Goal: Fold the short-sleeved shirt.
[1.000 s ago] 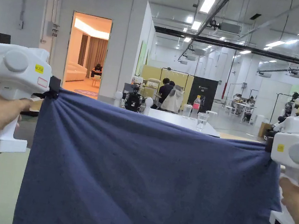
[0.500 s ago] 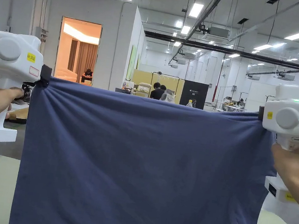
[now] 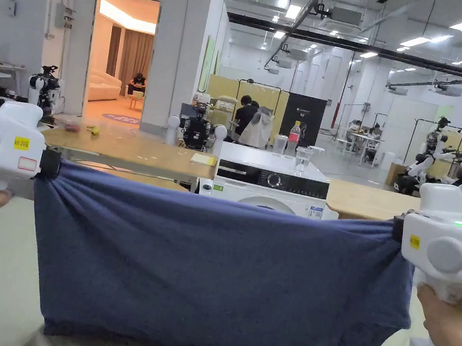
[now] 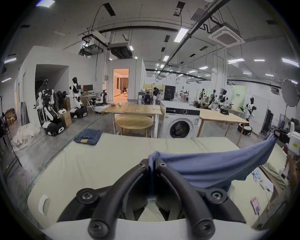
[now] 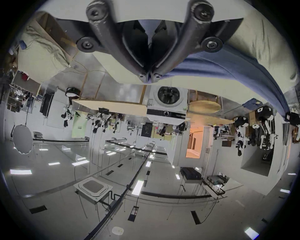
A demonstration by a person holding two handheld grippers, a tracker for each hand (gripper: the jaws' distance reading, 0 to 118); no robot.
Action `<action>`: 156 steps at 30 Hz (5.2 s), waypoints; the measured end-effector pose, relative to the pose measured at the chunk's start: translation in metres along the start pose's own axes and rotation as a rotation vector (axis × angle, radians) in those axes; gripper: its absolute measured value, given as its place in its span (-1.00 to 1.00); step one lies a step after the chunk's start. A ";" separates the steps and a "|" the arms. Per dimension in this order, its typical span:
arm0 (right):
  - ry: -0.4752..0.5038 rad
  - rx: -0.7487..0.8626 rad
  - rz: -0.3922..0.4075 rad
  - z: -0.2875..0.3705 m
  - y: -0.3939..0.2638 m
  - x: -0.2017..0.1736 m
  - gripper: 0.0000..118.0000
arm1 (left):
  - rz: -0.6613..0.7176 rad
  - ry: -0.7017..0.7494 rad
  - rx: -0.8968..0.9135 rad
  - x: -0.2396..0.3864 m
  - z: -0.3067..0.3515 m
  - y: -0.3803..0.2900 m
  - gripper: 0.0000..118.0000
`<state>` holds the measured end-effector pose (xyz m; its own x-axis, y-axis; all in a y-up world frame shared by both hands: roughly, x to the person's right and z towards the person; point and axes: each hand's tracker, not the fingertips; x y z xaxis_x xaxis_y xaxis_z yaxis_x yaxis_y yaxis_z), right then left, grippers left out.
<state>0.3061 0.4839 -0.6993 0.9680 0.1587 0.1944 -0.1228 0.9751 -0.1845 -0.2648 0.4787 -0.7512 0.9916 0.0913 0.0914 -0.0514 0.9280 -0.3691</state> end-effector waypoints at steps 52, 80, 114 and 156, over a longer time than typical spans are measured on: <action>0.119 -0.304 -0.135 0.128 -0.271 -0.065 -0.39 | -0.045 0.062 -0.258 0.010 0.085 -0.312 -0.22; 0.141 -0.366 -0.053 0.147 -0.295 -0.075 -1.00 | 0.114 0.071 -0.691 -0.041 0.087 -0.357 0.01; 0.228 -0.705 -0.155 0.142 -0.324 -0.009 -0.96 | 0.074 0.050 -0.547 -0.021 0.101 -0.333 -0.98; 0.150 -0.198 -0.139 0.030 -0.240 -0.089 -0.67 | 0.017 0.048 -0.119 0.005 0.013 -0.258 -0.31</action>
<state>0.2431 0.2401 -0.6430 0.9960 -0.0132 0.0887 0.0438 0.9344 -0.3536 -0.2479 0.2445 -0.6433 0.9954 0.0864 0.0412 -0.0564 0.8770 -0.4772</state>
